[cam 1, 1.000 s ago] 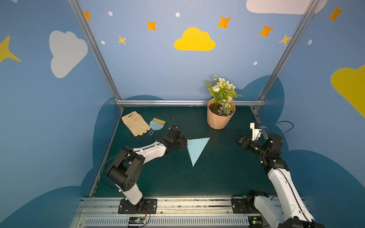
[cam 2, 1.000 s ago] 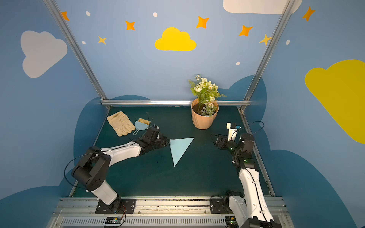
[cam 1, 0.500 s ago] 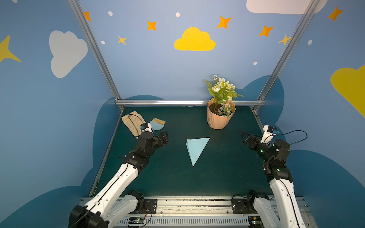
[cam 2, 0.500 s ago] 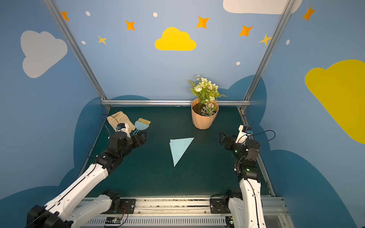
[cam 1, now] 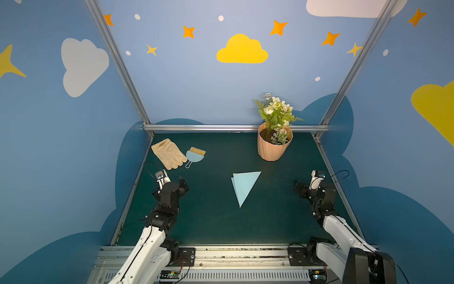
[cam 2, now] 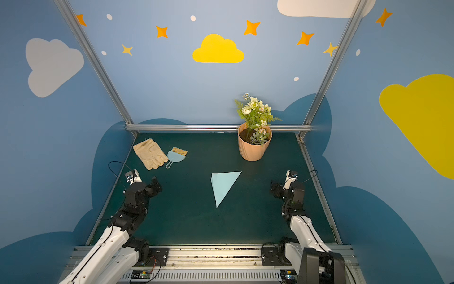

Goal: Fold the square paper diagonally
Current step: Reset both arms

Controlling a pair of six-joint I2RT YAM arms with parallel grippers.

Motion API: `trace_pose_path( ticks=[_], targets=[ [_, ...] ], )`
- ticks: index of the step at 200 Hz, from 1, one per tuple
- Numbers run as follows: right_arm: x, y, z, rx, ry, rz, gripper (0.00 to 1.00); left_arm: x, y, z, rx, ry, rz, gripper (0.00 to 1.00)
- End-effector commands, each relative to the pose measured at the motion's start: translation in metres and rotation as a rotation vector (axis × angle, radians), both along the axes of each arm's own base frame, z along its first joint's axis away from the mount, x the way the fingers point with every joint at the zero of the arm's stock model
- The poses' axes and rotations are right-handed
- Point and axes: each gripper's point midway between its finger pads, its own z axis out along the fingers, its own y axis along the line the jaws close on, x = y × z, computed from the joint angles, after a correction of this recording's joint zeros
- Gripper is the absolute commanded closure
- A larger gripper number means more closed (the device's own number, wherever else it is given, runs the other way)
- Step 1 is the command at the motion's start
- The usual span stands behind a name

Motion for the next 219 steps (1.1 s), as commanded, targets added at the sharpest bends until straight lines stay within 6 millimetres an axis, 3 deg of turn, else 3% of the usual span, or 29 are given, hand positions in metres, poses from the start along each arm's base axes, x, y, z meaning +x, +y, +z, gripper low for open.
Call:
trace_pose_path(
  ticks=[1,31,59,88,155,190,219],
  targets=[
    [0.024,0.003,0.024,-0.060,-0.145,0.044,0.02,0.001,0.017,0.002,0.117,0.004,0.038,0.00],
    [0.044,0.016,0.025,-0.107,-0.186,0.126,0.02,0.008,0.017,-0.020,0.095,-0.001,0.005,0.00],
    [0.053,0.021,0.001,-0.107,-0.167,0.159,0.02,0.019,0.016,-0.039,0.095,0.030,-0.039,0.00],
    [0.071,0.020,-0.005,-0.092,-0.153,0.156,0.02,0.037,0.012,-0.048,0.125,0.040,-0.110,0.00],
    [0.070,0.023,-0.010,-0.111,-0.045,0.156,0.02,0.085,-0.013,-0.046,0.158,-0.040,-0.309,0.00],
    [0.070,0.024,-0.011,-0.119,-0.038,0.157,0.02,0.087,-0.023,-0.047,0.128,-0.095,-0.359,0.00],
    [0.071,0.024,-0.011,-0.124,-0.039,0.156,0.02,0.091,-0.031,-0.068,0.124,-0.123,-0.401,0.00]
  ],
)
